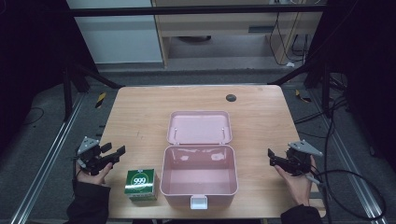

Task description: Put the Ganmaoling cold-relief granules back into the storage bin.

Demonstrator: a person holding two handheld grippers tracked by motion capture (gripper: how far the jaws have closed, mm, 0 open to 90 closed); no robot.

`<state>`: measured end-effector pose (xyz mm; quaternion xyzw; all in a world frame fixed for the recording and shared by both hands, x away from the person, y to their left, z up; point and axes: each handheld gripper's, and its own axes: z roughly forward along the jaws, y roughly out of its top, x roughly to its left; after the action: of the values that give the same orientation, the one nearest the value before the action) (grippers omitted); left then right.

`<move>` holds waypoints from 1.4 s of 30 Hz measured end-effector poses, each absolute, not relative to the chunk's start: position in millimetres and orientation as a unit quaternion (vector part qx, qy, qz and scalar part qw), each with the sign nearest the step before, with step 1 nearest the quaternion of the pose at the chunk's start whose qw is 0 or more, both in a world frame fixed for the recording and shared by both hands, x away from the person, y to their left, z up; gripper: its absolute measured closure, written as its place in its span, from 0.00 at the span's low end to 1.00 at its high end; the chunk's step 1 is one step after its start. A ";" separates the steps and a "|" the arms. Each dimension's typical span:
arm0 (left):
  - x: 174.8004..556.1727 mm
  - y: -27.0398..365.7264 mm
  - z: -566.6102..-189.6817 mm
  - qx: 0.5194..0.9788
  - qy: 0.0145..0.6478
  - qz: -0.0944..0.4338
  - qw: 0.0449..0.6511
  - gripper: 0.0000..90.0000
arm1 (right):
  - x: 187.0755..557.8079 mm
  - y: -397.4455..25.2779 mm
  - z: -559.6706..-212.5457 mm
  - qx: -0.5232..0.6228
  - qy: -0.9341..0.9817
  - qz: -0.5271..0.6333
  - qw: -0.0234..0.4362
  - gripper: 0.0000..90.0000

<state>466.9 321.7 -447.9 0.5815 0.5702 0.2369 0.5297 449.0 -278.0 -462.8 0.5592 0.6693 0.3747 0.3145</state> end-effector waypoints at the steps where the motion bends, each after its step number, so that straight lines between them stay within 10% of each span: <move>1: 466.0 321.9 -445.8 0.589 0.563 0.230 0.532 0.38 | 449.0 -278.0 -462.8 0.559 0.669 0.375 0.314 0.13; 42: 434.9 276.8 -389.6 0.764 0.387 0.049 0.513 0.23 | 446.1 -274.4 -467.5 0.528 0.705 0.342 0.328 0.13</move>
<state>434.9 276.8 -389.6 0.7644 0.3875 0.0489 0.5130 446.1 -274.4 -467.5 0.5278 0.7048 0.3417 0.3285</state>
